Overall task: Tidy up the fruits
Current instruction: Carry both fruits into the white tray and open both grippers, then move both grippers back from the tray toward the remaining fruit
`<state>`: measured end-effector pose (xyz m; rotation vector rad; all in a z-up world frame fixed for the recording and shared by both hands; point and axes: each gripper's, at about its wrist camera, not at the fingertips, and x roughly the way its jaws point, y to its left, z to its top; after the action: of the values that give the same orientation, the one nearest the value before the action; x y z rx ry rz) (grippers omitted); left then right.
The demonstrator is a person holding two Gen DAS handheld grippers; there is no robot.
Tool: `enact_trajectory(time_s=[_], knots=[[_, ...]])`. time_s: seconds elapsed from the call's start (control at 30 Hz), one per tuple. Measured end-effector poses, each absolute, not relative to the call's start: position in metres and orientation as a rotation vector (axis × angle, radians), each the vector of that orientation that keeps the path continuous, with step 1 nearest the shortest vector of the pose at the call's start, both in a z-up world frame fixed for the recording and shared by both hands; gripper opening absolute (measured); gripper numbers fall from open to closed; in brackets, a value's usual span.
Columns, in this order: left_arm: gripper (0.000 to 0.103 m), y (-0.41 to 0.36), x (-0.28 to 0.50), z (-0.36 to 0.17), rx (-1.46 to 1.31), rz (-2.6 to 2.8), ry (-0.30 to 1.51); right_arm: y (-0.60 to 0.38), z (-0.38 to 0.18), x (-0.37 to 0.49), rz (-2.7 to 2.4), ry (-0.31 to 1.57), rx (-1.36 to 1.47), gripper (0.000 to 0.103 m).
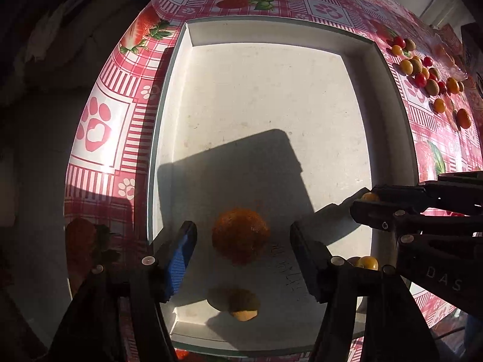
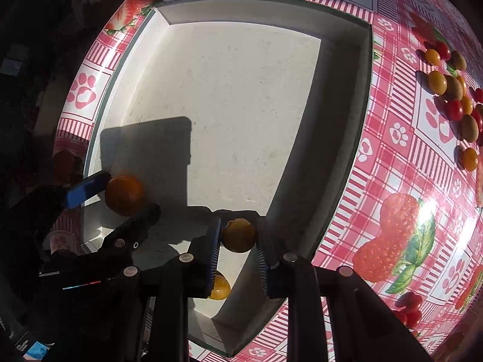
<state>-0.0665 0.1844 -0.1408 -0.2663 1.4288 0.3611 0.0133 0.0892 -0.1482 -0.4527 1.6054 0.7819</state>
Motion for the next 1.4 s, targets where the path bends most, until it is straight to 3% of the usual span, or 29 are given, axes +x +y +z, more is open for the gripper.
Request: enact_trajectory(time_s=[0.1, 0.13, 0.17, 0.27, 0.67, 1.17, 1.4], knots=[[0.068, 0.185, -0.067, -0.147, -0.286, 0.350, 1.455, 0.094, -0.150, 0.015, 0.790, 1.620, -0.435, 0.037], [0.080, 0.185, -0.068, -0.148, -0.293, 0.349, 1.463, 0.094, -0.150, 0.016, 0.792, 1.624, -0.424, 0.058], [0.086, 0.185, -0.070, -0.149, -0.292, 0.356, 1.461, 0.095, -0.149, 0.016, 0.798, 1.626, -0.415, 0.069], [0.088, 0.183, -0.070, -0.149, -0.290, 0.353, 1.466, 0.101, -0.143, 0.017, 0.818, 1.618, -0.402, 0.081], [0.088, 0.162, -0.061, -0.116, -0.247, 0.335, 1.433, 0.062, -0.092, 0.037, 0.750, 1.511, -0.303, 0.091], [0.088, 0.058, -0.005, -0.080, -0.101, 0.095, 1.395, -0.107, -0.103, 0.058, 0.399, 1.569, -0.129, 0.091], [0.088, 0.010, 0.006, -0.095, -0.026, 0.006, 1.429, -0.169, -0.113, 0.051, 0.280, 1.594, -0.138, 0.091]])
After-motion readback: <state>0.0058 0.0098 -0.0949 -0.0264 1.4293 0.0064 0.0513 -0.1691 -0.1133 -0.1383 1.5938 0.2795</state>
